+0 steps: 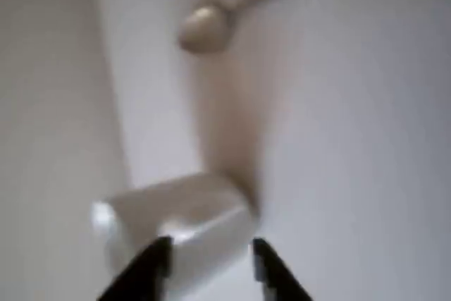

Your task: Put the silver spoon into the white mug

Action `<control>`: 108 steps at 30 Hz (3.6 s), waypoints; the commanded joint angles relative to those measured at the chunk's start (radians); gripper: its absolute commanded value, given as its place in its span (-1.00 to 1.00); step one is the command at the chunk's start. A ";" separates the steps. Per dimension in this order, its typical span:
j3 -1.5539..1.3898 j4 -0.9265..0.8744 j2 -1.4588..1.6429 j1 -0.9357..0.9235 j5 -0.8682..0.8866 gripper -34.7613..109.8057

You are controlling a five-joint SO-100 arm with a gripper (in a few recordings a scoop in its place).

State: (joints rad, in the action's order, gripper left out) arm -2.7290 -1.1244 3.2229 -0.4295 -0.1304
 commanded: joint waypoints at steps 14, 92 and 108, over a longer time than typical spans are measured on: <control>1.453 -0.293 -1.781 -0.222 0.479 -0.19; 2.718 -0.729 -2.603 -0.284 0.380 -0.54; 2.715 -0.723 -2.698 -0.291 0.325 -0.35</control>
State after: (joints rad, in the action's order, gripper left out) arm -0.0614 -1.8454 0.5599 -0.7026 0.2132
